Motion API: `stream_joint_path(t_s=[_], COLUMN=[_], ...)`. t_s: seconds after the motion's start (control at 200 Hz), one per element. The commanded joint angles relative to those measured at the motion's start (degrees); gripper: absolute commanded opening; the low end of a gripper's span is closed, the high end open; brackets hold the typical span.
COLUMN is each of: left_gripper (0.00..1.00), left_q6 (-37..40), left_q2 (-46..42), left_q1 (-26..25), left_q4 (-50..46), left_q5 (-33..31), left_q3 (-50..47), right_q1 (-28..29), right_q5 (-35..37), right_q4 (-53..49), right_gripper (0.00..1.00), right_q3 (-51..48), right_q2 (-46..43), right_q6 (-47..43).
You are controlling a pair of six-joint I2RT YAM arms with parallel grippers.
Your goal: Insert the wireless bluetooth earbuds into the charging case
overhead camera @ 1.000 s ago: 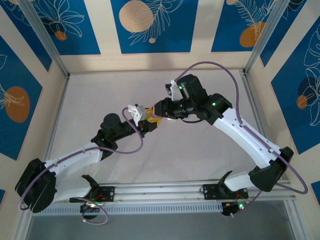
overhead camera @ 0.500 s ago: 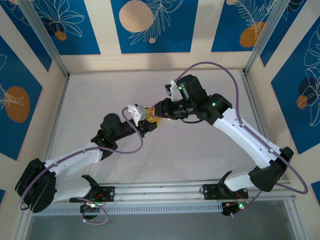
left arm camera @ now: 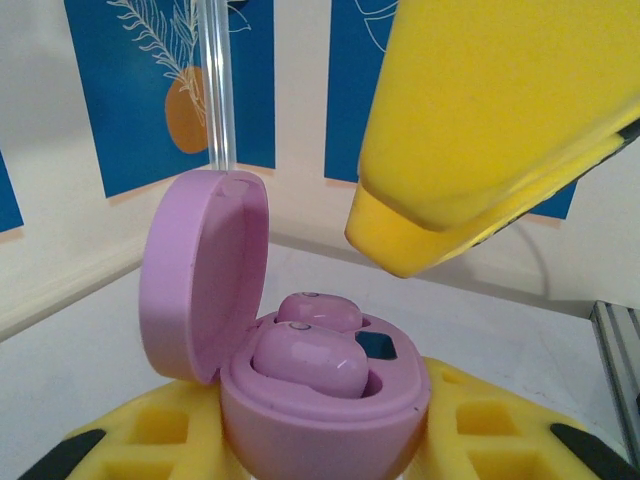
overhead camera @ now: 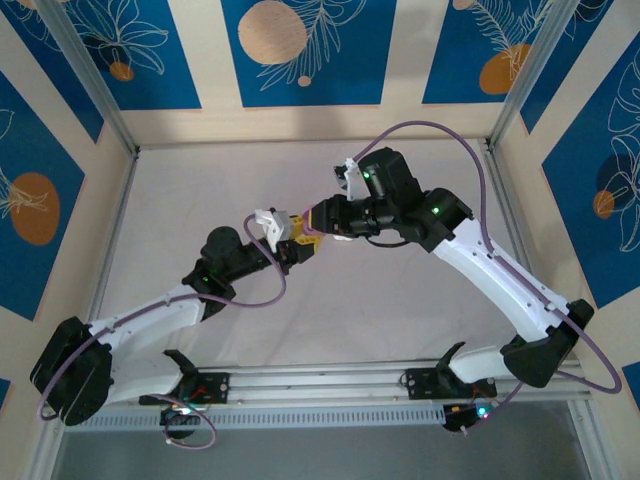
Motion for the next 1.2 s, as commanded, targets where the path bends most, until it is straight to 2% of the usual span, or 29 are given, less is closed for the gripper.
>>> stream_joint_path(t_s=[0.0,0.235,0.435,0.545,0.615,0.71,0.955,1.195], left_gripper=[0.28,0.28,0.28,0.28,0.28,0.28,0.28,0.28], left_q6=[-0.63,0.55,1.52,1.71,2.98,3.65,4.54,4.16], left_q2=[-0.55,-1.92,-3.23,-3.85,-4.35,-5.03,-6.13,-6.05], left_q1=[-0.40,-0.43,-0.49,-0.63,-1.11,-1.93,-3.50,-3.68], left_q4=[1.76,0.05,-1.52,-2.87,-3.96,-5.55,-8.50,-7.86], left_q5=[0.25,0.30,0.93,1.91,2.48,2.89,2.63,1.04], left_q3=[1.45,1.36,1.36,1.37,1.07,0.75,1.38,1.94], right_q1=[0.46,-0.74,-6.92,-12.37,-15.66,-18.18,-18.20,-16.13], right_q5=[0.11,4.29,4.94,0.09,-3.58,-7.39,-15.43,-18.79], right_q4=[0.23,1.70,2.66,3.70,4.53,5.39,4.00,2.98], right_gripper=[0.31,0.31,0.33,0.34,0.39,0.42,0.53,0.56], right_q3=[2.05,0.94,-2.10,-4.21,-5.49,-6.18,-2.55,-0.05], right_q2=[-0.77,-4.73,-9.71,-11.17,-11.44,-10.71,-3.20,1.97], right_q6=[-1.23,-2.51,-0.30,1.90,3.91,5.69,6.26,4.60])
